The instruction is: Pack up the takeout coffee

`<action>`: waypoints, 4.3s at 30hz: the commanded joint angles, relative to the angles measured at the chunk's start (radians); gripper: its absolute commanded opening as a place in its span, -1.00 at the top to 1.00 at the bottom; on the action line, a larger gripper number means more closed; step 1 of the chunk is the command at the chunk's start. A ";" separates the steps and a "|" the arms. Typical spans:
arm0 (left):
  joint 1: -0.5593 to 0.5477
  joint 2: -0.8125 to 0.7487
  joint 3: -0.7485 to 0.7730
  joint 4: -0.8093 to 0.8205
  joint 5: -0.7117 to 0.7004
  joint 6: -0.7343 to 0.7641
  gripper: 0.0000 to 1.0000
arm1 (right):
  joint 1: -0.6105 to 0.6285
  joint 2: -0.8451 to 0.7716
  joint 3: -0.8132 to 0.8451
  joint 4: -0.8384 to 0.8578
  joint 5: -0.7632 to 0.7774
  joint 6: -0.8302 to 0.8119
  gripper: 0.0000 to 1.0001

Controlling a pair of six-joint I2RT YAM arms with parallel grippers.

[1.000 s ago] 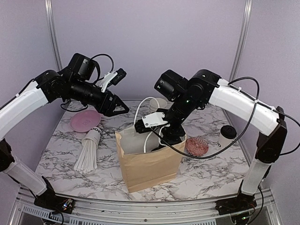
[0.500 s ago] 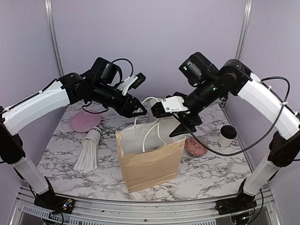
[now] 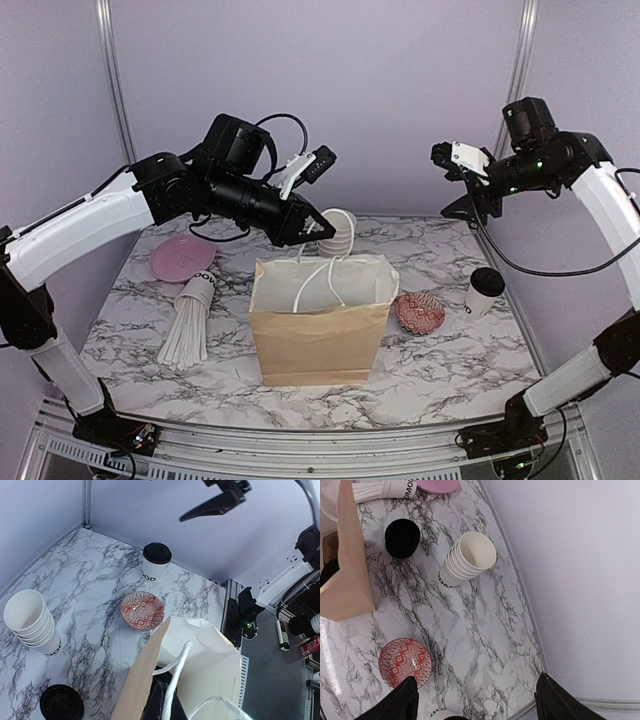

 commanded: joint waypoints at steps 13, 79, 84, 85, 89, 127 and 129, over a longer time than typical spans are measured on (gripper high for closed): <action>-0.390 -0.198 -0.244 0.050 -0.017 -0.079 1.00 | -0.093 -0.063 -0.254 0.226 -0.069 0.175 -0.55; 0.116 0.071 0.047 0.057 -0.158 0.161 1.00 | -0.444 0.084 -0.393 0.073 0.248 0.318 -0.92; 0.128 0.094 0.074 0.063 -0.177 0.160 1.00 | -0.456 0.112 -0.407 0.073 0.246 0.324 -0.93; 0.128 0.098 0.076 0.065 -0.183 0.159 1.00 | -0.458 0.118 -0.411 0.072 0.244 0.324 -0.93; 0.131 0.096 0.069 0.075 -0.176 0.152 1.00 | -0.459 0.138 -0.432 0.069 0.235 0.319 -0.89; 0.130 -0.206 -0.162 0.110 -0.331 0.062 -0.46 | -0.480 -0.020 -0.369 -0.010 0.163 0.298 -0.10; 0.129 -0.220 -0.165 0.110 -0.332 0.048 -0.47 | -0.445 -0.078 -0.387 -0.038 0.117 0.247 -0.10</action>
